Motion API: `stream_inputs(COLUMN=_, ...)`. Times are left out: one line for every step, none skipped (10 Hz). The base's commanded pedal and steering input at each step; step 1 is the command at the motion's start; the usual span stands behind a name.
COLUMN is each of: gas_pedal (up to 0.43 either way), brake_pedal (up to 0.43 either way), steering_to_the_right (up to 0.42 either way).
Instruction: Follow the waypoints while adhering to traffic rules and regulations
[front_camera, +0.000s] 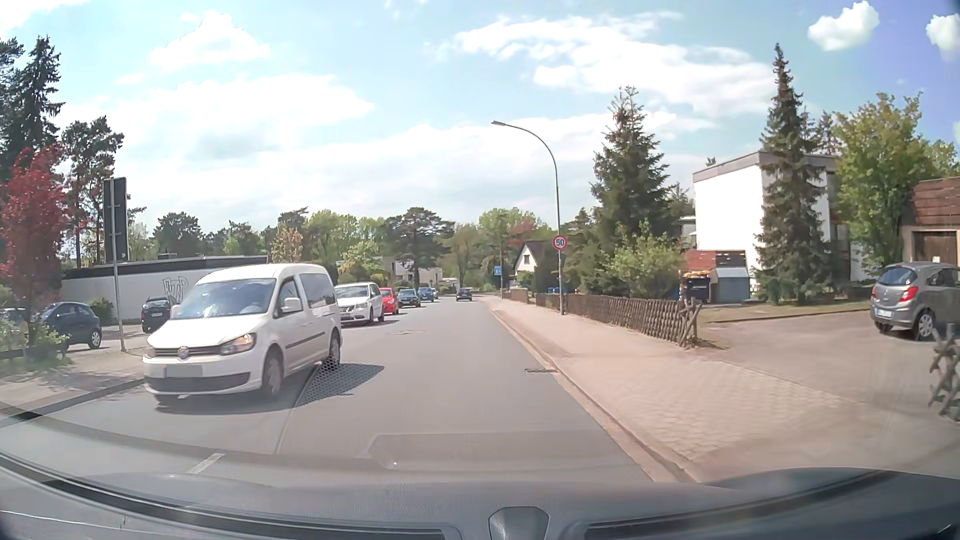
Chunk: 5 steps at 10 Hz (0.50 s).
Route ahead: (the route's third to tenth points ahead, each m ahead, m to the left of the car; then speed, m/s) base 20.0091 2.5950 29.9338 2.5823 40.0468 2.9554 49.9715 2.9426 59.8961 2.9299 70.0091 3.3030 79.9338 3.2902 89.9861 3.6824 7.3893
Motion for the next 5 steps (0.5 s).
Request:
stream_inputs(gas_pedal=0.0, brake_pedal=0.0, steering_to_the_right=-0.009)
stream_inputs(gas_pedal=0.0, brake_pedal=0.0, steering_to_the_right=-0.008)
stream_inputs(gas_pedal=0.0, brake_pedal=0.0, steering_to_the_right=-0.007)
stream_inputs(gas_pedal=0.0, brake_pedal=0.0, steering_to_the_right=-0.007)
stream_inputs(gas_pedal=0.0, brake_pedal=0.0, steering_to_the_right=-0.007)
